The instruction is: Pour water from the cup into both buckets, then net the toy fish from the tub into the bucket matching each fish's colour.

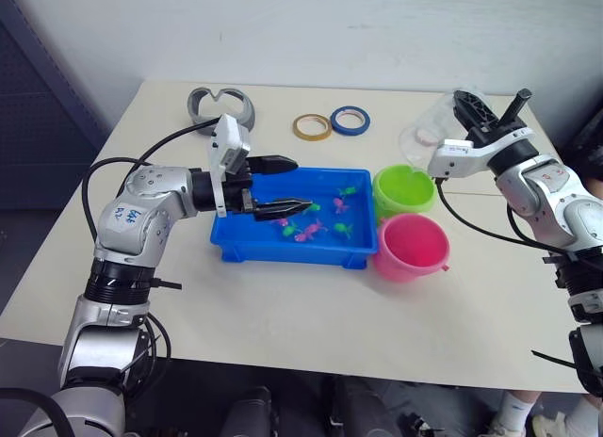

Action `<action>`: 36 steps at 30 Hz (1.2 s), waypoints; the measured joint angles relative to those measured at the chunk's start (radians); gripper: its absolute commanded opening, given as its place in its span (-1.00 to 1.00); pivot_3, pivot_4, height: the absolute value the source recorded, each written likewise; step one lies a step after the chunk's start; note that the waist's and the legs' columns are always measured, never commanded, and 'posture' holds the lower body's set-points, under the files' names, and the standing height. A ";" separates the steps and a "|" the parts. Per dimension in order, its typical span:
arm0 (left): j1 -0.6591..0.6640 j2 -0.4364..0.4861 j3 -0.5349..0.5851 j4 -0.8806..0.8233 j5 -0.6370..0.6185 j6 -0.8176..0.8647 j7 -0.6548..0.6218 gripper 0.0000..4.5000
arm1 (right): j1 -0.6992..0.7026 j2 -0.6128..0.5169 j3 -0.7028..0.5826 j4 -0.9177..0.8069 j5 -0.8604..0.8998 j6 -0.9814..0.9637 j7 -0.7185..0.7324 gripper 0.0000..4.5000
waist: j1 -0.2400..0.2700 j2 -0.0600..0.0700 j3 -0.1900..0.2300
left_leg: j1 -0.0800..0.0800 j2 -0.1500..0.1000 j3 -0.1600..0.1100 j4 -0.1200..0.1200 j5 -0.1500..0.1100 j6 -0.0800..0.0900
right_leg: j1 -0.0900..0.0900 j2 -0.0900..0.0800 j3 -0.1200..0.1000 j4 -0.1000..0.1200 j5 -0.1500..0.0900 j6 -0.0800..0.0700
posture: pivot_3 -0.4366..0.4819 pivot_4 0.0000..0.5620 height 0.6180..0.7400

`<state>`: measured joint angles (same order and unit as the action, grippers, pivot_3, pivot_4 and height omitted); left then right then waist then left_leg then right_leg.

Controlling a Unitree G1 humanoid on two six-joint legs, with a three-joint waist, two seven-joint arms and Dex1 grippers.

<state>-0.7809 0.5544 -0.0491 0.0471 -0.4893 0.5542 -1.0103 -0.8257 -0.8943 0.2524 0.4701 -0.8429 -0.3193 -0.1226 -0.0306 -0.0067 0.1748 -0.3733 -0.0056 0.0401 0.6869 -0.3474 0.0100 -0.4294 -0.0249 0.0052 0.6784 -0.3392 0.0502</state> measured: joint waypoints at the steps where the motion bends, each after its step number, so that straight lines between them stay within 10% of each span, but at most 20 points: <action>1: 0.000 0.000 0.000 -0.001 0.000 0.000 -0.003 1.00 | 0.015 0.001 -0.016 0.000 0.018 0.004 0.003 -0.99 | 0.000 0.000 0.000 | 0.000 0.000 0.000 0.000 0.000 0.000 | 0.000 0.000 0.000 0.000 0.000 0.000 | -0.05 -0.47 1.00; 13: -0.034 -0.033 0.000 -0.115 -0.092 0.099 -0.039 1.00 | 0.298 0.254 -0.487 -0.222 0.665 0.469 0.263 -0.99 | 0.003 0.000 0.000 | -0.001 0.000 -0.001 0.002 0.000 0.000 | 0.000 0.000 0.000 0.002 0.000 0.000 | -0.05 -0.47 1.00; 24: -0.030 -0.011 -0.003 -0.158 -0.164 0.164 -0.088 1.00 | 0.597 0.563 -1.049 -0.623 1.215 1.097 0.200 -0.99 | 0.002 0.001 -0.001 | 0.002 0.000 0.000 0.000 0.001 -0.001 | 0.001 0.000 0.001 0.003 0.000 0.000 | -0.05 -0.47 1.00; 32: -0.008 0.002 -0.049 -0.159 -0.150 0.139 -0.144 1.00 | 0.769 0.596 -1.020 -0.683 1.236 1.084 0.178 -0.99 | 0.002 0.003 -0.002 | 0.004 0.000 0.002 -0.001 0.001 -0.001 | 0.001 0.000 0.003 0.003 0.000 0.000 | -0.05 -0.47 1.00; 36: -0.010 0.001 -0.050 -0.152 -0.143 0.123 -0.153 1.00 | 0.838 0.596 -0.987 -0.705 1.218 1.020 0.184 -0.40 | 0.004 0.003 -0.002 | 0.004 0.000 0.002 -0.001 0.001 -0.001 | 0.001 0.000 0.003 0.003 0.000 0.000 | -0.05 -0.47 1.00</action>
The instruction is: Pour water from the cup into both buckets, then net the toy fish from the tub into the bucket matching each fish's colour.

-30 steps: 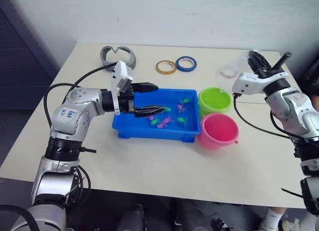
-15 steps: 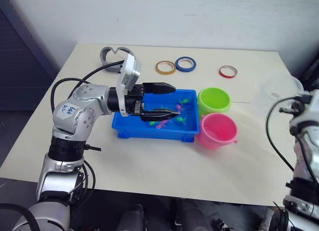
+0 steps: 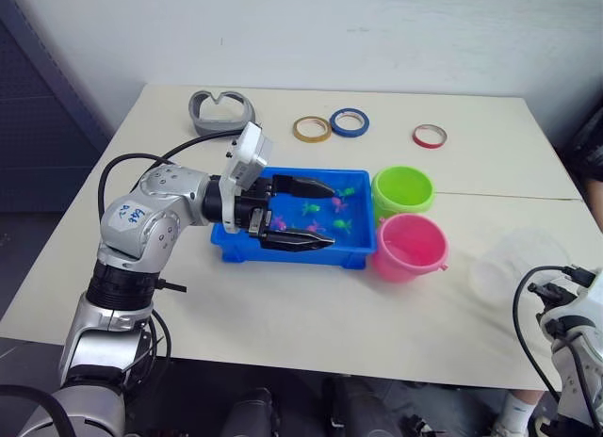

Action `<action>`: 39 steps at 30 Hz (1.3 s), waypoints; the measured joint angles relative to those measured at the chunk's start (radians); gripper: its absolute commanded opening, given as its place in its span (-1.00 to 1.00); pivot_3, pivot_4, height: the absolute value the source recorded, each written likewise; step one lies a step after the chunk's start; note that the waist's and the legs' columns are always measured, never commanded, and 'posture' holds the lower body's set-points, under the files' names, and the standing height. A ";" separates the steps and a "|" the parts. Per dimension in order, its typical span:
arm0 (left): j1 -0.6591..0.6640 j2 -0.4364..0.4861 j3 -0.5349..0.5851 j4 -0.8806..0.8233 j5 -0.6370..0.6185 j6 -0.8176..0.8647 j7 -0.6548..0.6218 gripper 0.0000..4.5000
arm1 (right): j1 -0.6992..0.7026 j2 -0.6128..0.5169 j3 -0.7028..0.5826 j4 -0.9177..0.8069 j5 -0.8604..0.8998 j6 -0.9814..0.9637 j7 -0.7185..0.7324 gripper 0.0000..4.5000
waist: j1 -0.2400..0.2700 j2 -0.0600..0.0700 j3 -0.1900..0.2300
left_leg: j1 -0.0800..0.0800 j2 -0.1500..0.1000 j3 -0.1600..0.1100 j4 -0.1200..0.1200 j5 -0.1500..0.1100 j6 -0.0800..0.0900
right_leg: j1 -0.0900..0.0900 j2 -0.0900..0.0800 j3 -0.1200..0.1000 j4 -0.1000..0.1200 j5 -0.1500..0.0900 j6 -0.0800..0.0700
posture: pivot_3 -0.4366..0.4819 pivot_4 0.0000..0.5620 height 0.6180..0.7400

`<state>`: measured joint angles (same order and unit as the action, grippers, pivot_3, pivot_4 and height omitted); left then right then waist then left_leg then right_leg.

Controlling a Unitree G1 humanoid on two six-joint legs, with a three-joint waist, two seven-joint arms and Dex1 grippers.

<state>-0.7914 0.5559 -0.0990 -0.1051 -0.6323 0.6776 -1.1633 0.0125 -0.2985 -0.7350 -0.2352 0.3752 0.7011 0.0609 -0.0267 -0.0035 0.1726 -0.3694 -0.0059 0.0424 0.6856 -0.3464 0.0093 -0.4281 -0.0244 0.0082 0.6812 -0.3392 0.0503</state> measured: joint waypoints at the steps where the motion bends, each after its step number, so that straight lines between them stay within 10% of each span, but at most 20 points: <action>1: 0.000 0.000 0.000 0.001 0.002 -0.002 -0.003 1.00 | 0.014 0.000 0.003 -0.004 -0.001 -0.006 0.000 -0.18 | 0.000 0.000 0.000 | 0.000 0.000 0.000 0.000 0.000 0.000 | 0.000 0.000 0.000 0.000 0.000 0.000 | -0.05 -0.47 1.00; 7: -0.001 0.000 0.000 0.006 0.010 -0.011 -0.012 1.00 | 0.227 0.001 0.010 -0.192 -0.012 -0.048 0.016 0.97 | 0.002 0.000 0.000 | 0.000 0.000 0.000 -0.001 0.000 0.000 | 0.000 0.000 0.000 0.000 0.000 0.000 | -0.05 -0.47 1.00; 12: 0.017 0.012 0.007 0.005 0.010 -0.008 -0.006 1.00 | 0.328 -0.075 -0.115 -0.286 0.141 -0.045 0.153 0.97 | -0.005 0.000 0.000 | 0.002 -0.001 0.002 -0.001 0.000 0.001 | 0.002 0.000 0.002 -0.003 0.000 0.000 | -0.05 -0.47 1.00; 18: 0.061 0.010 0.052 -0.006 0.011 0.013 0.094 1.00 | 0.205 -0.481 -0.228 -0.283 0.486 0.023 0.474 0.97 | -0.012 -0.004 0.002 | 0.014 0.000 0.001 -0.006 -0.002 0.004 | 0.012 0.003 0.002 -0.005 0.000 0.000 | -0.05 -0.47 1.00; 23: 0.211 0.074 0.145 -0.097 0.007 0.046 0.193 1.00 | -0.088 -0.645 0.112 -0.287 0.594 0.063 0.643 0.97 | -0.024 -0.007 0.004 | 0.018 0.004 -0.004 -0.006 -0.002 0.000 | 0.017 0.006 0.001 -0.010 0.000 0.000 | -0.05 -0.47 1.00; 30: 0.534 0.218 0.380 -0.197 0.012 0.132 0.328 1.00 | -0.489 -0.556 0.591 -0.230 0.529 0.039 0.783 0.97 | -0.002 -0.009 0.005 | 0.013 0.002 -0.007 -0.005 -0.003 0.002 | 0.016 0.001 -0.003 -0.017 0.000 0.000 | -0.05 -0.47 1.00; 39: 1.007 0.289 0.770 -0.190 0.093 0.082 0.347 1.00 | -0.644 -0.402 0.811 -0.032 0.367 -0.071 0.944 0.97 | 0.006 -0.011 0.003 | 0.008 0.000 -0.008 -0.005 -0.007 0.009 | 0.017 -0.003 -0.006 -0.024 0.000 0.000 | -0.05 -0.47 1.00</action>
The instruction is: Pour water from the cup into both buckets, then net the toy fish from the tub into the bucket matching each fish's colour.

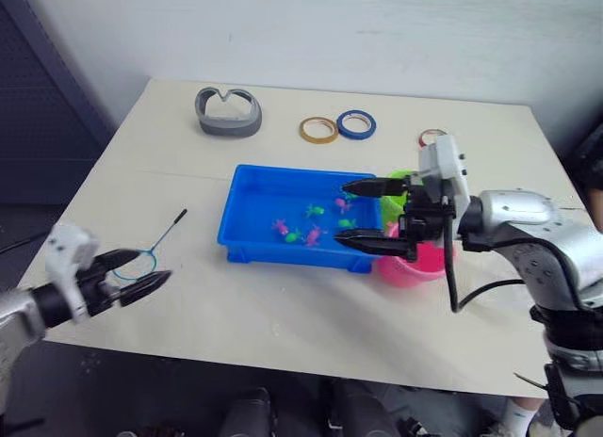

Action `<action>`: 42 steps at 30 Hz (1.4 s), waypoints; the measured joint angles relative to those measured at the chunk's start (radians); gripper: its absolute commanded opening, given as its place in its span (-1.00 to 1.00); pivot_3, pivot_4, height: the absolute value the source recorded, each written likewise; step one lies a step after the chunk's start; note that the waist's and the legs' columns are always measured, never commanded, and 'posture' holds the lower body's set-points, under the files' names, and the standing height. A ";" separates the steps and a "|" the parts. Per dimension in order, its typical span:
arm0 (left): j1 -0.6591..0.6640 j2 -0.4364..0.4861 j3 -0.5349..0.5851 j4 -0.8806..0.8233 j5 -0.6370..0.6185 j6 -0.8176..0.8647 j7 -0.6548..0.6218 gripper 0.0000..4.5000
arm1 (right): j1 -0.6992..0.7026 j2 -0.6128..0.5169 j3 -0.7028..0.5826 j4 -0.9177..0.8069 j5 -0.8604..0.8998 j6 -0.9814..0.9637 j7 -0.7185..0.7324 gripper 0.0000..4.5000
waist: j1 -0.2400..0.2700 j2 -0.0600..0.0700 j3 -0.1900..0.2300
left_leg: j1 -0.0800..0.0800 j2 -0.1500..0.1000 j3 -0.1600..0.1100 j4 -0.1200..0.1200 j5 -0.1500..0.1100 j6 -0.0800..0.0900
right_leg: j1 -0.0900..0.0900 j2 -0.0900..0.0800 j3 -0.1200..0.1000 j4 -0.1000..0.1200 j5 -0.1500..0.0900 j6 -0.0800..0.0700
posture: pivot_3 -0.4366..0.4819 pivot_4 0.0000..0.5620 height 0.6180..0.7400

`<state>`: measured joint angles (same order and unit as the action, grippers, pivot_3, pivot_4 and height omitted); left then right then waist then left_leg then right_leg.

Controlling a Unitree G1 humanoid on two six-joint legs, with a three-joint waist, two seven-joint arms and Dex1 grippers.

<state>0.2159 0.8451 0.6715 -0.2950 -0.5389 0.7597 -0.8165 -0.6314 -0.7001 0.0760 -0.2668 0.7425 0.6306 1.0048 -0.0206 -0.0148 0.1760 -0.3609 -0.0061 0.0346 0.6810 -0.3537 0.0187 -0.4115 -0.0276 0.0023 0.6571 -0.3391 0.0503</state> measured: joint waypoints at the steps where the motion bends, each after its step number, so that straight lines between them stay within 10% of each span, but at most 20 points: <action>1: 0.017 0.012 0.021 0.020 0.009 -0.015 -0.011 1.00 | -0.005 0.011 0.008 0.008 -0.011 -0.003 0.009 0.97 | 0.003 0.000 0.000 | 0.000 0.000 0.000 0.000 0.000 0.000 | 0.000 0.000 0.000 -0.001 0.000 0.000 | -0.05 -0.47 1.00; 7: -0.067 0.157 -0.003 0.263 0.069 -0.104 -0.092 1.00 | -0.002 0.042 0.038 0.005 -0.057 -0.021 0.034 0.97 | 0.012 0.000 0.000 | 0.000 0.000 0.000 -0.001 0.000 -0.001 | -0.001 0.000 -0.001 0.000 -0.001 -0.001 | -0.05 -0.47 1.00; 13: -0.524 0.244 -0.332 0.684 0.205 -0.165 -0.161 1.00 | 0.051 0.049 0.018 -0.068 -0.071 -0.012 -0.017 0.97 | 0.018 0.000 -0.001 | -0.005 0.000 0.001 -0.001 0.000 -0.002 | -0.006 -0.001 -0.003 0.002 -0.001 -0.001 | -0.05 -0.47 1.00; 19: -0.987 0.118 -0.681 1.164 0.452 -0.286 -0.214 1.00 | 0.141 0.032 -0.038 -0.186 -0.066 0.037 -0.101 0.97 | 0.014 -0.002 -0.002 | -0.017 -0.001 0.003 0.004 0.001 -0.001 | -0.018 -0.001 -0.005 0.010 0.001 0.001 | -0.05 -0.47 1.00; 26: -1.161 0.001 -0.783 1.501 0.621 -0.456 -0.097 1.00 | 0.195 0.016 -0.086 -0.285 -0.038 0.089 -0.181 0.97 | -0.006 -0.003 -0.002 | -0.017 0.000 0.004 0.004 0.001 -0.003 | -0.019 -0.002 -0.005 0.012 0.001 0.001 | -0.05 -0.47 1.00; 37: -1.181 -0.058 -0.773 1.582 0.675 -0.534 -0.022 -0.95 | 0.256 -0.019 -0.144 -0.372 0.008 0.136 -0.256 1.00 | -0.004 -0.004 -0.003 | -0.011 0.000 0.004 0.004 0.005 -0.006 | -0.016 -0.002 -0.003 0.016 0.001 0.001 | -0.05 -0.47 1.00; 42: -1.176 -0.050 -0.731 1.593 0.660 -0.553 -0.043 -0.98 | 0.261 -0.050 -0.159 -0.380 0.031 0.139 -0.245 1.00 | -0.007 -0.004 -0.003 | -0.011 0.000 0.004 0.004 0.006 -0.007 | -0.017 -0.001 -0.003 0.019 0.001 0.001 | -0.05 -0.47 1.00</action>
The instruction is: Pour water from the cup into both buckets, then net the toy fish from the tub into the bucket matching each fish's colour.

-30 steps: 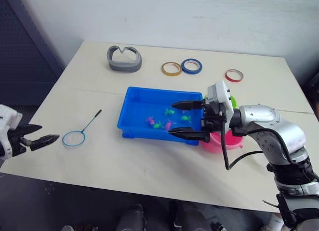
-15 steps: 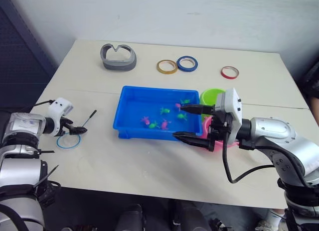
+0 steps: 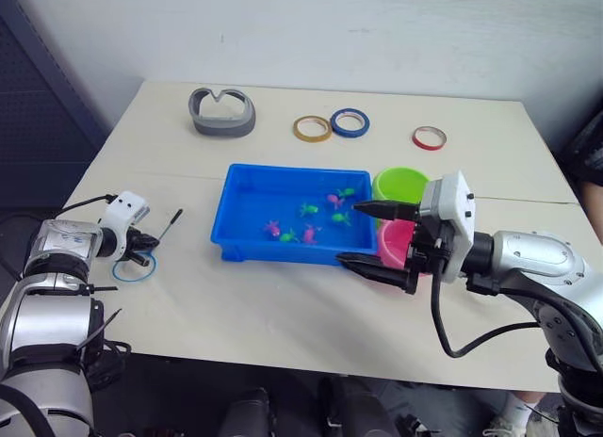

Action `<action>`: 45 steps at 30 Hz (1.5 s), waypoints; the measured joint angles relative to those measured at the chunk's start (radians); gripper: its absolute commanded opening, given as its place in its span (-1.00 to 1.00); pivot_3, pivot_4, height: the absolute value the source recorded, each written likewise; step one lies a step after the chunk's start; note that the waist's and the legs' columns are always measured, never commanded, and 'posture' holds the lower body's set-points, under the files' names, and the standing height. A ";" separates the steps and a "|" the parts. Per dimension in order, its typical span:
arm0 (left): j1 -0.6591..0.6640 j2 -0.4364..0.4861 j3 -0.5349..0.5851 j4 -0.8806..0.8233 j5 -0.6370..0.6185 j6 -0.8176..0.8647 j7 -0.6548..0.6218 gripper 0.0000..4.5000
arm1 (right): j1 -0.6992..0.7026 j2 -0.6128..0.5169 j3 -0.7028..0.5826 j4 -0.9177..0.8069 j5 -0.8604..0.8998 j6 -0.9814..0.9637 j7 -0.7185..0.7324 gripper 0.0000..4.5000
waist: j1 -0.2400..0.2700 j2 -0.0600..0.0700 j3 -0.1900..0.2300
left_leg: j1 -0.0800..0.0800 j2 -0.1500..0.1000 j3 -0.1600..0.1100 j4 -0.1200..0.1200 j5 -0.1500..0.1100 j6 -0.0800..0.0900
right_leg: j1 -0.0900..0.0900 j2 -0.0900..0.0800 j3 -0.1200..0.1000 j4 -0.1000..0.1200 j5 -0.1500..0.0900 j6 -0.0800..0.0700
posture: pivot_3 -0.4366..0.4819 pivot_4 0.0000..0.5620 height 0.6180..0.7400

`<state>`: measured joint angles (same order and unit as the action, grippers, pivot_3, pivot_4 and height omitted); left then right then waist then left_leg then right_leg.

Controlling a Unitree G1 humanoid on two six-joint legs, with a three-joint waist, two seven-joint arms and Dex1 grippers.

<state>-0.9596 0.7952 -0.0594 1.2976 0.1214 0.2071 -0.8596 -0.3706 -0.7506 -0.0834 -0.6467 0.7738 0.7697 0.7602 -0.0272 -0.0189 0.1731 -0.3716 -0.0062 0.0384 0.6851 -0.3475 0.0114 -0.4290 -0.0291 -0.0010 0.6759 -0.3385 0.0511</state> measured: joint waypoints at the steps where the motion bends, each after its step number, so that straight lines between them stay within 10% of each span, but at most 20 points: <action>1: 0.000 0.007 0.005 -0.004 -0.004 -0.004 -0.023 -0.98 | 0.000 -0.009 0.000 0.000 0.006 0.002 0.008 1.00 | 0.000 0.000 0.000 | -0.001 0.000 0.000 0.000 0.000 0.000 | 0.000 0.000 0.000 0.002 0.000 0.000 | -0.05 -0.47 1.00; 6: -0.007 0.105 0.023 -0.207 -0.046 -0.045 -0.228 -0.98 | -0.030 -0.042 0.002 0.035 0.002 -0.001 0.050 1.00 | 0.001 -0.006 0.000 | -0.004 0.000 -0.001 0.000 0.000 0.001 | -0.001 -0.001 0.000 -0.001 0.000 0.000 | -0.05 -0.47 1.00; 10: 0.096 0.158 0.079 -0.685 -0.181 0.008 -0.399 -0.98 | -0.099 -0.054 0.027 0.095 -0.015 -0.011 0.092 1.00 | 0.001 -0.005 -0.001 | -0.003 0.000 -0.001 0.000 -0.001 0.002 | 0.000 -0.002 0.000 -0.003 0.000 0.000 | -0.05 -0.47 1.00; 20: 0.220 0.076 -0.035 -1.375 -0.346 0.310 -0.443 -0.98 | -0.424 -0.062 0.207 0.293 -0.131 -0.041 0.260 1.00 | -0.008 -0.003 0.001 | -0.003 0.000 0.000 0.001 -0.001 0.002 | 0.000 0.001 0.002 0.000 0.000 0.000 | -0.05 -0.47 1.00; 24: 0.206 0.030 -0.084 -1.436 -0.367 0.351 -0.441 -0.98 | -0.480 -0.044 0.276 0.359 -0.189 -0.052 0.304 1.00 | 0.000 -0.003 0.001 | -0.003 0.000 -0.001 0.002 -0.001 0.001 | 0.000 0.001 0.002 0.000 0.000 0.000 | -0.05 -0.47 1.00; 30: 0.169 0.006 -0.132 -1.442 -0.356 0.347 -0.422 -1.00 | -0.499 0.002 0.373 0.443 -0.305 -0.119 0.353 0.01 | -0.002 -0.002 0.001 | -0.004 0.000 -0.001 0.003 -0.001 0.002 | -0.001 0.001 0.002 0.000 0.000 0.000 | -0.05 -0.47 1.00; 45: 0.159 0.013 -0.158 -1.442 -0.350 0.304 -0.443 -1.00 | -0.512 0.036 0.395 0.456 -0.389 -0.194 0.466 0.01 | -0.001 -0.002 0.001 | -0.004 0.000 -0.001 0.004 -0.001 0.002 | 0.000 0.001 0.001 0.000 0.000 0.000 | -0.05 -0.47 1.00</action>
<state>-0.8005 0.8080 -0.2175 -0.1441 -0.2291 0.5114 -1.3026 -0.8826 -0.7145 0.3117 -0.1905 0.3844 0.5756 1.2260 -0.0280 -0.0213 0.1740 -0.3756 -0.0060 0.0376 0.6894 -0.3487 0.0134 -0.4293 -0.0284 0.0004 0.6763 -0.3385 0.0511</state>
